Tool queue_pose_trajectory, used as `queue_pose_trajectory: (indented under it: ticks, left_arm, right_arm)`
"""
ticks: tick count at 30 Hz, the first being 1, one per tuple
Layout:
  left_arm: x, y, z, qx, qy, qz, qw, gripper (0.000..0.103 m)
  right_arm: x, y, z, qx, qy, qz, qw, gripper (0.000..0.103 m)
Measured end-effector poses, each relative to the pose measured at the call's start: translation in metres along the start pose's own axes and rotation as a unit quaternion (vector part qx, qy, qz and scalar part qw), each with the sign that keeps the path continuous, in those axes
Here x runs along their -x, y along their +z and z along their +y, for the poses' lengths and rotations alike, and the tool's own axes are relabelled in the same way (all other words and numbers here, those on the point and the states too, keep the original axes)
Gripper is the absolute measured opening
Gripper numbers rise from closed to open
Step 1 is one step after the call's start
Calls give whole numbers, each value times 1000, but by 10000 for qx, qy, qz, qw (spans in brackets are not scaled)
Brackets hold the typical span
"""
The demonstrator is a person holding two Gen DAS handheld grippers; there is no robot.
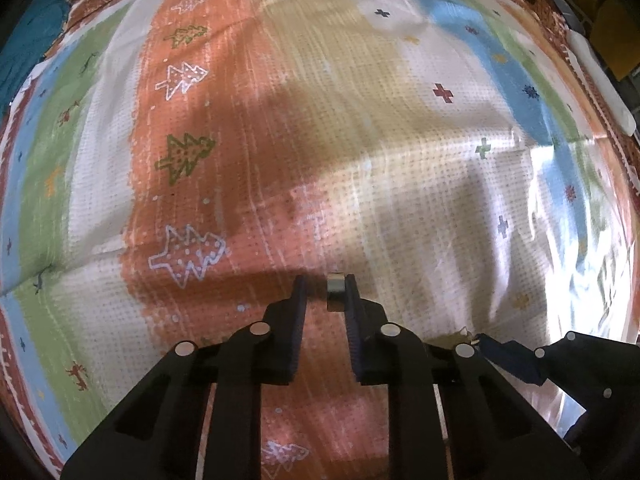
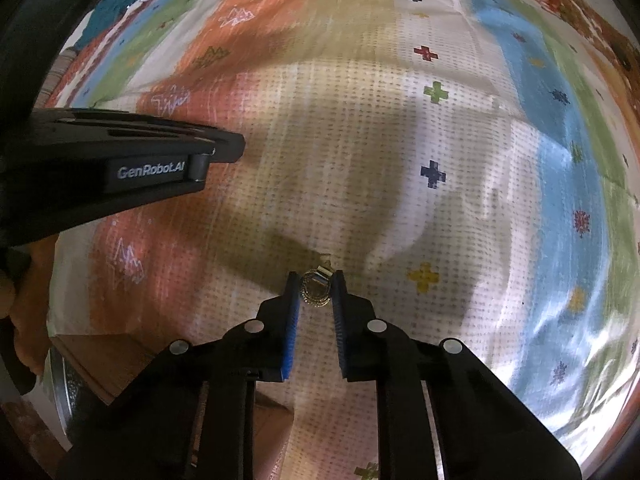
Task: Organize jewelry
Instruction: 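Close left tool on silver ring while right tool grasps gold ring, then lift both rings and carry them over the silver tin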
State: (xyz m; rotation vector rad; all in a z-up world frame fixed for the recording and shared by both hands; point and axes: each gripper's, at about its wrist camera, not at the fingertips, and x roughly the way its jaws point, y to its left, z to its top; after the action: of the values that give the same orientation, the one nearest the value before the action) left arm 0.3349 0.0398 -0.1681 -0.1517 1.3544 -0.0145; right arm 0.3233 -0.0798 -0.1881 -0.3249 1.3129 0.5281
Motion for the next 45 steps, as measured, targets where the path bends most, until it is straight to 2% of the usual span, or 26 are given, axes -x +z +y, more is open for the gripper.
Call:
queue_pose_trajectory:
  ticks: [2,12,21,34,45]
  left_arm:
    - [0,0,0,-5,-15,-10,10000,8]
    - [11,-1,0,47,0,-145,9999,8]
    - [31,-21,7,130,101,-195,9997,8]
    - [69,-41,7,164,161,-464,9987,8]
    - [102,-63,-1,122,25,-775,9969,8]
  right_arm:
    - [0,0,-1,1,18,-18,10000,17]
    - [10,-6,-1,-29,54,-180,9998,16]
    - [30,-11,-5,-71,122,-401,9991,16]
    - [56,-20,1,-67,43,-709,9975,16]
    - [75,-29,2,-50,25,-901,9959,16]
